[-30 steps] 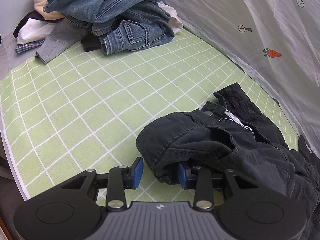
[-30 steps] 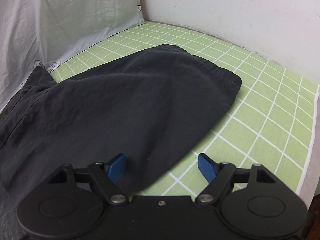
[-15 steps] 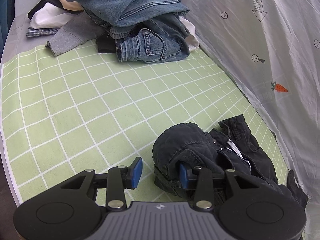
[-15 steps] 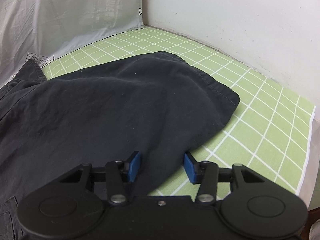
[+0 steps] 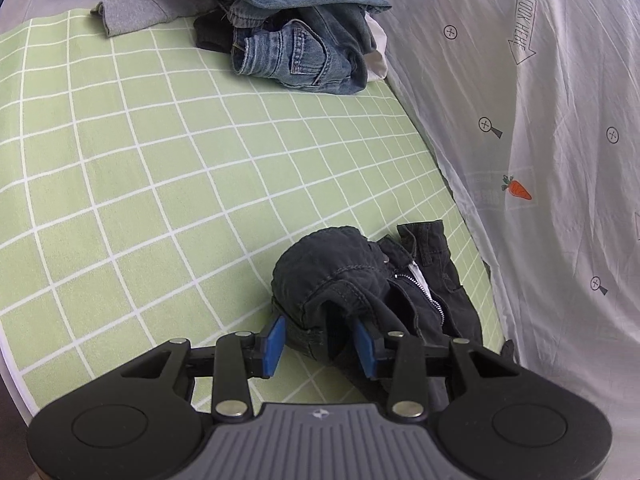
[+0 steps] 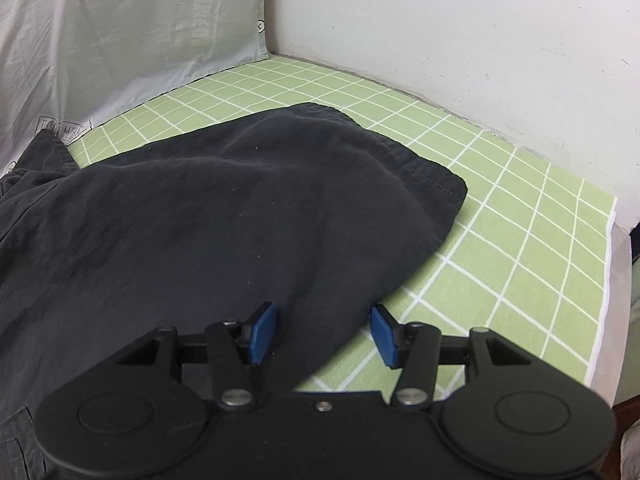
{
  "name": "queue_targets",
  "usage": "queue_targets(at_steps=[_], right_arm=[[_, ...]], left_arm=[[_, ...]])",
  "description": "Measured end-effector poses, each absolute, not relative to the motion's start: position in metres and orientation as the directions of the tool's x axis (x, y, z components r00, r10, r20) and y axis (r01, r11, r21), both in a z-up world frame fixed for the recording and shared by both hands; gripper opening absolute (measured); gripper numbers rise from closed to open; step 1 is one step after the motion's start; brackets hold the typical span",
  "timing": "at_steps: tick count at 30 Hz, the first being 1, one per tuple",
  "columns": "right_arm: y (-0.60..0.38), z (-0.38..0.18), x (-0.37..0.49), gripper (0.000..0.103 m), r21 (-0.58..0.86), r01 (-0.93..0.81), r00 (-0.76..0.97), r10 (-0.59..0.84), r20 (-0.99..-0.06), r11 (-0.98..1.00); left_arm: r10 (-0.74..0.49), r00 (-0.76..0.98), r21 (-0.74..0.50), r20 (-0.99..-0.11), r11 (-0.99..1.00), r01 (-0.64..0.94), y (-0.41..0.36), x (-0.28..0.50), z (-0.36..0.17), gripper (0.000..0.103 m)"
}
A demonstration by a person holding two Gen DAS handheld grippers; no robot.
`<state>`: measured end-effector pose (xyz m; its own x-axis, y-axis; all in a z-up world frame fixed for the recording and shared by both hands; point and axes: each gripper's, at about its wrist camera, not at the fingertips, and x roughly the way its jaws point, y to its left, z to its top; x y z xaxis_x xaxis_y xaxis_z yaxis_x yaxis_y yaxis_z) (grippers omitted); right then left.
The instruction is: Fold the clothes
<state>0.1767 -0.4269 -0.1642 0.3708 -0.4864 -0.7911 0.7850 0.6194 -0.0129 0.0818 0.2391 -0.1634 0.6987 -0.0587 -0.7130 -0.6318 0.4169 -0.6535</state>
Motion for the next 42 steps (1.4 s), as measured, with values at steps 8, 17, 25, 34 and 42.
queue_targets(at_steps=[8, 17, 25, 34, 42], right_arm=[[-0.421, -0.165, 0.176, 0.054, -0.019, 0.803, 0.360, -0.511, -0.781, 0.595], [-0.437, -0.168, 0.170, 0.081, 0.004, 0.822, 0.346, -0.493, -0.798, 0.570], [-0.431, -0.164, 0.181, 0.035, -0.002, 0.754, 0.412, -0.476, -0.777, 0.657], [-0.420, -0.150, 0.200, 0.011, -0.056, 0.672, 0.459, -0.475, -0.751, 0.738], [-0.397, -0.126, 0.134, 0.011, -0.011, 0.694, 0.528, -0.520, -0.672, 0.720]], left_arm=[[-0.127, 0.730, -0.719, -0.672, 0.350, -0.601, 0.240, 0.105, -0.177, 0.041], [-0.150, 0.747, -0.761, -0.647, 0.182, -0.623, 0.258, 0.128, -0.203, 0.047], [-0.135, 0.645, -0.654, -0.752, 0.279, -0.703, 0.252, 0.165, -0.208, 0.012], [-0.003, 0.780, -0.672, -0.626, 0.510, -0.537, 0.238, 0.229, -0.132, 0.005], [0.130, 0.876, -0.409, -0.465, 0.846, -0.343, 0.218, 0.155, -0.065, 0.005]])
